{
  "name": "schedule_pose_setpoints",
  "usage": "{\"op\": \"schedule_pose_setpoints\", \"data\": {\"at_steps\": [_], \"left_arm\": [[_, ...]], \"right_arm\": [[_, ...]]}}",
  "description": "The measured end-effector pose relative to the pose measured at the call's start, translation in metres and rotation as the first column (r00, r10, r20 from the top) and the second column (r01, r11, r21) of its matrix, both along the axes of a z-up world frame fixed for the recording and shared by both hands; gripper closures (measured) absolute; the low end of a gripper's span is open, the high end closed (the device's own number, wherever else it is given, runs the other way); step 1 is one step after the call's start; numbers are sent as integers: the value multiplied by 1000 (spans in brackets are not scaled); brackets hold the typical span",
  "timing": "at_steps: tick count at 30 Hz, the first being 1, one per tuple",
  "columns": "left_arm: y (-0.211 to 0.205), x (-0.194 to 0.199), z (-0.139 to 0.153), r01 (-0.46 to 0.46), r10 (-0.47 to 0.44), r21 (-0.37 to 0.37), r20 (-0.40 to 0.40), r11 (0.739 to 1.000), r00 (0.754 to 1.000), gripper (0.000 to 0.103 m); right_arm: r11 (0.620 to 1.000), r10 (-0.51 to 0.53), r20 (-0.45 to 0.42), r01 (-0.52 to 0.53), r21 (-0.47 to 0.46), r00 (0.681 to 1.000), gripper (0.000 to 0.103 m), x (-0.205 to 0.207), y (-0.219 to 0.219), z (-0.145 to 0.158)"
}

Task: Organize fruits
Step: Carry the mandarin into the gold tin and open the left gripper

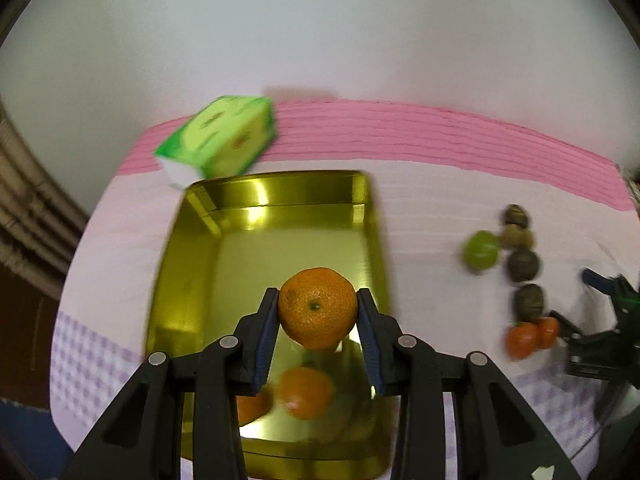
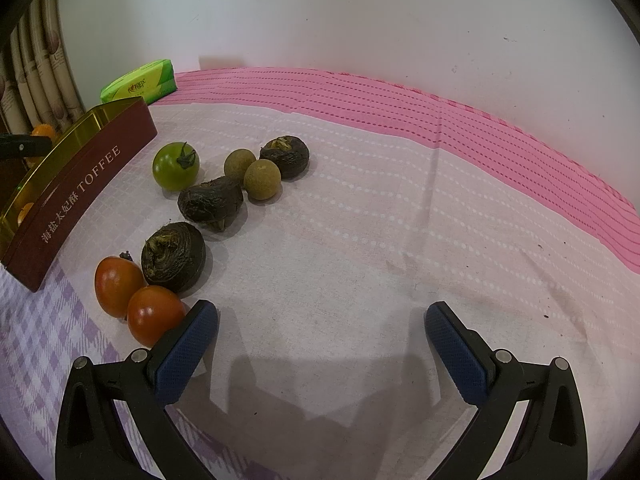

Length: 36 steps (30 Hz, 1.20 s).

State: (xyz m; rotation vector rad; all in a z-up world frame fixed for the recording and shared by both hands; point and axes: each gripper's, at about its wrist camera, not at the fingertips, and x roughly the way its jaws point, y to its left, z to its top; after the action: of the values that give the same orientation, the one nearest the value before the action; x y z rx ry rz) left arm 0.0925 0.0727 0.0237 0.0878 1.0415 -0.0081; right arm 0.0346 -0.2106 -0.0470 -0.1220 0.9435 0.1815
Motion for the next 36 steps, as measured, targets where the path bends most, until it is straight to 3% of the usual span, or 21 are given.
{"op": "schedule_pose_setpoints", "data": {"at_steps": [6,13,36], "left_arm": [[41,8,-20,-89,89,12,-47,996,995,69],[58,5,-38,-127,128,18,-81,992,989,69],[74,8,-66,-129,133,42,-125,991,983,69]], "right_arm": [[1000,0,0,0,0,1000,0,0,0,0],[1000,0,0,0,0,1000,0,0,0,0],[1000,-1,-2,1,2,1000,0,0,0,0]]}}
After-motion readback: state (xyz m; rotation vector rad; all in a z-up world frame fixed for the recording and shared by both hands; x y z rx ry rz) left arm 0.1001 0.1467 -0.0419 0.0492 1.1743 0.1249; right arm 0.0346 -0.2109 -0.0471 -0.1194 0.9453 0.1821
